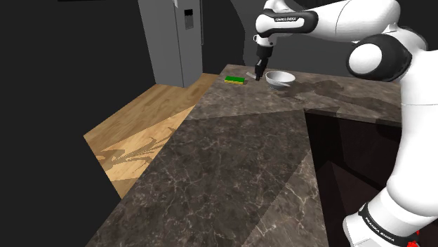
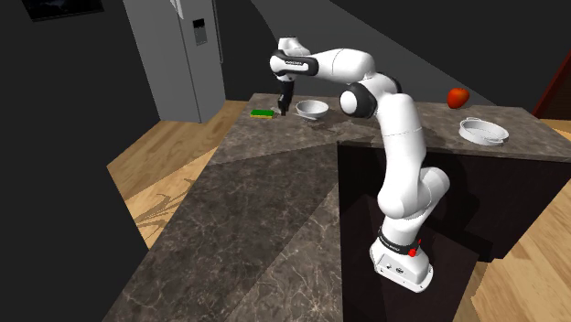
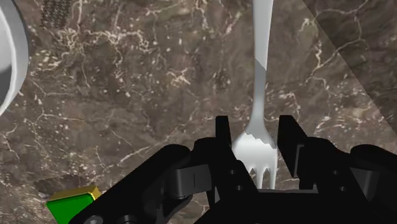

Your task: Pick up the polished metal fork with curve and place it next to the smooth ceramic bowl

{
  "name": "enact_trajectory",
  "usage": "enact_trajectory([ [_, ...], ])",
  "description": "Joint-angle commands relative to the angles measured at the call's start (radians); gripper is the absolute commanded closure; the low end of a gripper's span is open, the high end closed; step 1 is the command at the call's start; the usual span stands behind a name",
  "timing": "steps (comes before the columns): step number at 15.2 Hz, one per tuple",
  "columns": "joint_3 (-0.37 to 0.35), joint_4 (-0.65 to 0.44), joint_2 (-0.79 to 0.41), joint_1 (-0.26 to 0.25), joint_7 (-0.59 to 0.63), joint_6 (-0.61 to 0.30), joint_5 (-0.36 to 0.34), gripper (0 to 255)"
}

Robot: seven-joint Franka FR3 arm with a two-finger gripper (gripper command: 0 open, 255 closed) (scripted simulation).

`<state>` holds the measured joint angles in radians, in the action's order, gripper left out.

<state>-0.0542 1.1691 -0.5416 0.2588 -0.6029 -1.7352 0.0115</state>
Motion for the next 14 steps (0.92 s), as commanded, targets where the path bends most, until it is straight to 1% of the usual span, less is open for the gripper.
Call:
enact_trajectory([
  [1, 0.008, -0.138, -0.083, 0.024, -0.034, 0.055, 0.002, 255],
  [2, 0.012, -0.215, -0.13, 0.035, -0.048, 0.087, 0.002, 255],
  [3, 0.015, -0.318, -0.191, 0.047, -0.063, 0.13, 0.003, 255],
  [8, 0.014, -0.202, -0.162, 0.049, -0.066, 0.042, 0.003, 255],
  [14, 0.014, -0.1, -0.15, 0.05, -0.068, -0.047, 0.004, 255],
])
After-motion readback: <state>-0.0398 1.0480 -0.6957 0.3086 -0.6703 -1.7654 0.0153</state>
